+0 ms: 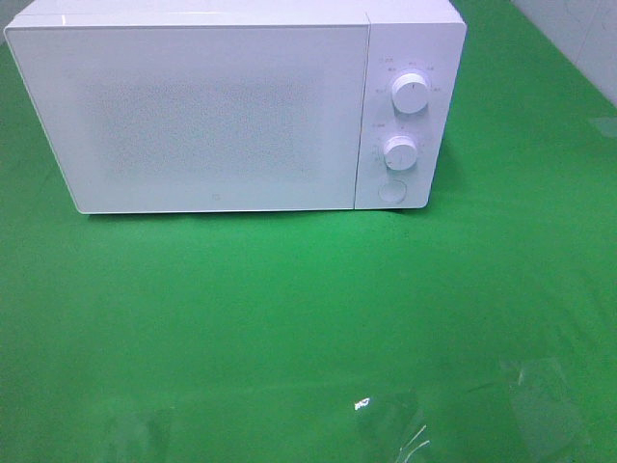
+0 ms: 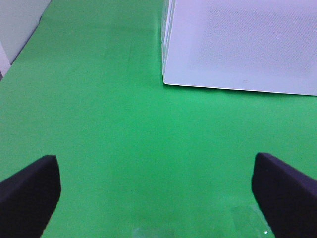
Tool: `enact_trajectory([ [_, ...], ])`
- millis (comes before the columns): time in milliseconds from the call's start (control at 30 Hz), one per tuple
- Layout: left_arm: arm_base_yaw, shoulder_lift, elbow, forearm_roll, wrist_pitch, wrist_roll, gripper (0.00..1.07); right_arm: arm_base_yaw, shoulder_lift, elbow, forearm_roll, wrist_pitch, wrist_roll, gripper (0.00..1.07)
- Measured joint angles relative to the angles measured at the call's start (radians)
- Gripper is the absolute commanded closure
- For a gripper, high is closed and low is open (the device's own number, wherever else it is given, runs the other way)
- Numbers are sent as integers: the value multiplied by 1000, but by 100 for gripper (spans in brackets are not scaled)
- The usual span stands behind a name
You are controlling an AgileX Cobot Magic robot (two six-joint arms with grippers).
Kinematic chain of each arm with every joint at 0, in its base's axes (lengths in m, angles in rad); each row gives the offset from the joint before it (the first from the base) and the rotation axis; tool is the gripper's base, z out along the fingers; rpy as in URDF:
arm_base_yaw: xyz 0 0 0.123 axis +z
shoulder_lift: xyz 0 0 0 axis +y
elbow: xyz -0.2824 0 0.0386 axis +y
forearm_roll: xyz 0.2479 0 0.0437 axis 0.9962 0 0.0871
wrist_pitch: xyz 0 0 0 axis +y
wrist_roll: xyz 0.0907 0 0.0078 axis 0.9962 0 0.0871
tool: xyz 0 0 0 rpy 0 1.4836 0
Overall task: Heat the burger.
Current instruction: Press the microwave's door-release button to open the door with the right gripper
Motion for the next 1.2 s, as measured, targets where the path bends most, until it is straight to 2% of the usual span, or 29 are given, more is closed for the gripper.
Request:
enact_trajectory([
  [300, 0, 0, 0, 0, 0, 0, 8, 0, 251, 12, 2, -231, 3, 43],
  [433, 0, 0, 0, 0, 0, 0, 8, 0, 423, 12, 19, -440, 24, 43],
  [667, 0, 0, 0, 0, 0, 0, 8, 0, 558, 12, 25, -625, 26, 43],
  [800, 0, 0, 0, 0, 0, 0, 8, 0, 738, 12, 26, -843, 26, 43],
  [900, 0, 0, 0, 0, 0, 0, 8, 0, 756, 12, 26, -872, 26, 43],
  [967, 0, 0, 0, 0, 0, 0, 8, 39, 877, 12, 44, -1009, 11, 43],
  [1000, 0, 0, 0, 0, 0, 0, 8, 39, 877, 12, 44, -1009, 11, 43],
  [1033, 0, 0, 0, 0, 0, 0, 8, 79, 937, 12, 66, -1070, -25, 43],
  [1133, 0, 0, 0, 0, 0, 0, 8, 105, 960, 11, 83, -1098, -45, 43],
  [1200, 0, 0, 0, 0, 0, 0, 8, 211, 1061, 10, 188, -1192, -112, 43],
])
